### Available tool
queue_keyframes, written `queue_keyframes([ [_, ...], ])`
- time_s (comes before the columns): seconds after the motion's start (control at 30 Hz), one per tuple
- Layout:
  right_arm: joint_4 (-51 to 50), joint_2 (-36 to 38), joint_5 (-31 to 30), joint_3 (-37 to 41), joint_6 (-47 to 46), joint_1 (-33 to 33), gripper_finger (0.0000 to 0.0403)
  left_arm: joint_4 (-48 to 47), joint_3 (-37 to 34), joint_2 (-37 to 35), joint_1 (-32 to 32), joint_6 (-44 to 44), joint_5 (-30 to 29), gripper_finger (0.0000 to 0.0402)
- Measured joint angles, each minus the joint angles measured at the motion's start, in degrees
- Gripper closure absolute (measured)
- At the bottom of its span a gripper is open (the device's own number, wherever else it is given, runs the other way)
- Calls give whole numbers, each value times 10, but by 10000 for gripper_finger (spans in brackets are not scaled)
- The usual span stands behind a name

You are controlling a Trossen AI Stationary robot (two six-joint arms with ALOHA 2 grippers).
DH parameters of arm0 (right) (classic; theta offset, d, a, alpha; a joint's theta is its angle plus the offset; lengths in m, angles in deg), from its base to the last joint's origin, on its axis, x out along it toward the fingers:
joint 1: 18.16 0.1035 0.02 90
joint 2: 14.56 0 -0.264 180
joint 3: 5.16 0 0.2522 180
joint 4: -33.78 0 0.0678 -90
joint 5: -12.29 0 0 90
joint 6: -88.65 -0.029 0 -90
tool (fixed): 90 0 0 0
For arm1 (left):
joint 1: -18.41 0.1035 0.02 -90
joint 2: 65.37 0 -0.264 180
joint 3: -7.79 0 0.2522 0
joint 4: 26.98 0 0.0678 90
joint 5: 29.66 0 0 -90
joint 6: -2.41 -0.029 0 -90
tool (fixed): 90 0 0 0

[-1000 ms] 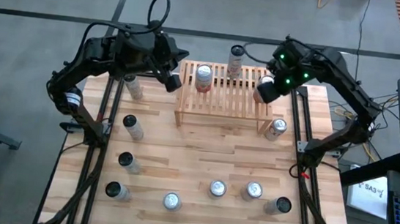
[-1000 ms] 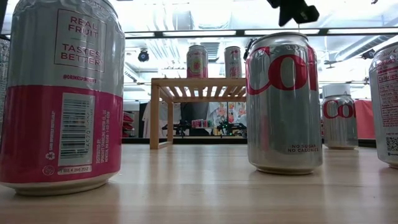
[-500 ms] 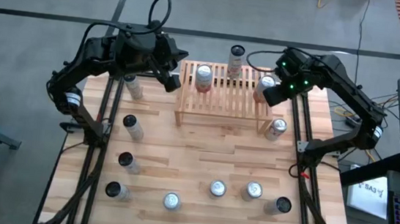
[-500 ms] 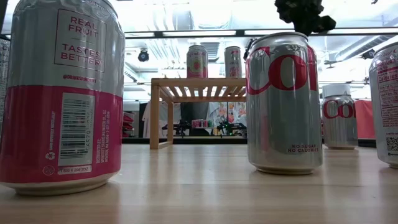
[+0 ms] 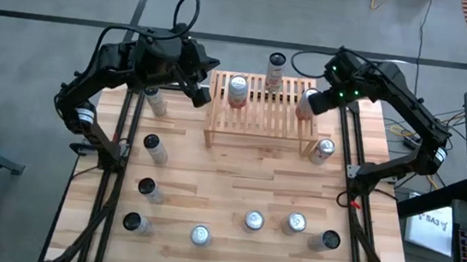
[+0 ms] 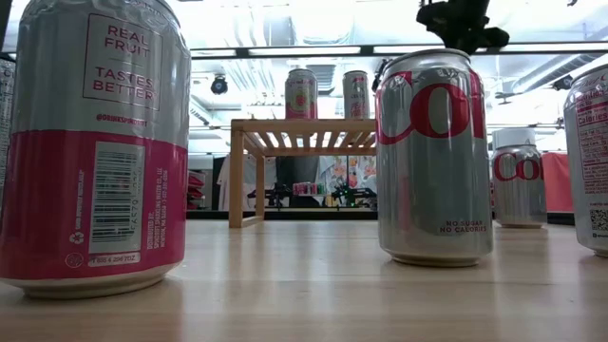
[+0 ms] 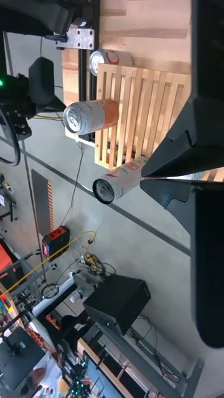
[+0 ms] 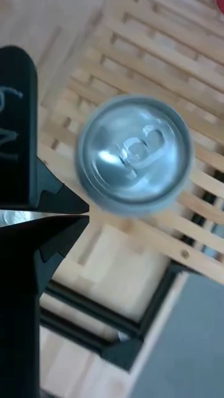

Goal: Place canned beverage on shelf
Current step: Put the orange and white soda can on the shelf

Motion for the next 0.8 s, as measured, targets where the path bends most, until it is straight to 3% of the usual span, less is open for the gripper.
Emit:
queue_keyframes([
  [0.17, 4, 0, -6, 0, 12, 0, 394, 0, 0, 0, 0, 0, 0, 402],
  [0.37, -25, 0, 76, 0, -2, 0, 394, 0, 0, 0, 0, 3, 0, 402],
  [0.8, 38, -2, 46, 0, 18, -9, 394, 0, 0, 0, 2, 3, 0, 402],
])
